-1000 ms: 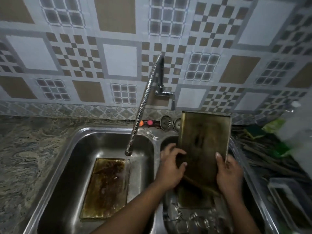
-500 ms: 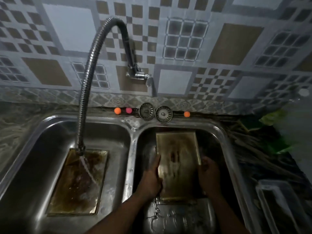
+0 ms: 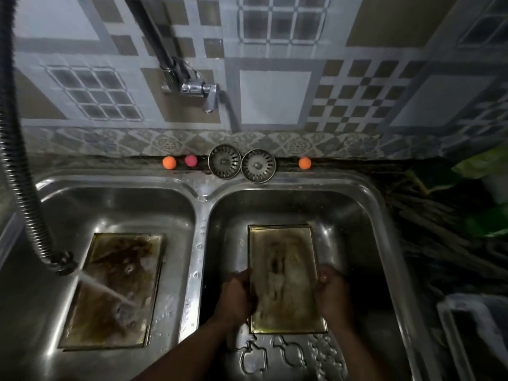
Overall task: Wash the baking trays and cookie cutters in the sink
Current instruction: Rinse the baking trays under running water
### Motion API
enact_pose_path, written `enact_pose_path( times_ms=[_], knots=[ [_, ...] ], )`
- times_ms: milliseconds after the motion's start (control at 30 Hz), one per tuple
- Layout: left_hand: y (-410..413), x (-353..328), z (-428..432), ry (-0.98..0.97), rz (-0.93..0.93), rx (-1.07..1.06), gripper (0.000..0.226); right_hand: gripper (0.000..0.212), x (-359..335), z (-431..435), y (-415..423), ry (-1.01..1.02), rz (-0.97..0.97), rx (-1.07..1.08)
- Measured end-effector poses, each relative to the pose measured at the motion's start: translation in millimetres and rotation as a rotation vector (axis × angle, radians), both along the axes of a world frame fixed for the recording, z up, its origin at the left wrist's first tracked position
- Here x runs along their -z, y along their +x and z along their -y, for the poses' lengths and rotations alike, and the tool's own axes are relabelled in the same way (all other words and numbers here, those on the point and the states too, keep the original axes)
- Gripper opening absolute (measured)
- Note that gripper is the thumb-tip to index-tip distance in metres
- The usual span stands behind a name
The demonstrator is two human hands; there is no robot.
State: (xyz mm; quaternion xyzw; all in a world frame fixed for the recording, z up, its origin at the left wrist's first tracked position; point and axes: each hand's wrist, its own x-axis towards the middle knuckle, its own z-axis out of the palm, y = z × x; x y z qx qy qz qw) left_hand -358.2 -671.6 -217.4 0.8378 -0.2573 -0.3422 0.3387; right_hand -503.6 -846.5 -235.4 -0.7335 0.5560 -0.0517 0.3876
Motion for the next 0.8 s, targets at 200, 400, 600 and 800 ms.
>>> enact_pose_path(
  times_ms=[200,400,600,800],
  knots=[
    [-6.3,4.0,5.7,-0.002,-0.04,-0.108,0.044,0.036,-3.7,-2.6,-2.9,-0.027,0.027,-0.037],
    [-8.0,10.9,7.8,0.035,-0.04,-0.162,0.059,0.023,-9.0,-2.9,3.6,0.071,0.13,0.044],
    [-3.2,21.4,10.1,0.105,-0.078,-0.142,0.065,0.035,-14.7,-6.0,10.1,0.084,0.076,0.012],
    [-0.2,7.3,8.7,0.054,-0.044,-0.13,0.062,0.025,-35.4,-15.4,8.1,0.179,0.088,0.007]
  ],
)
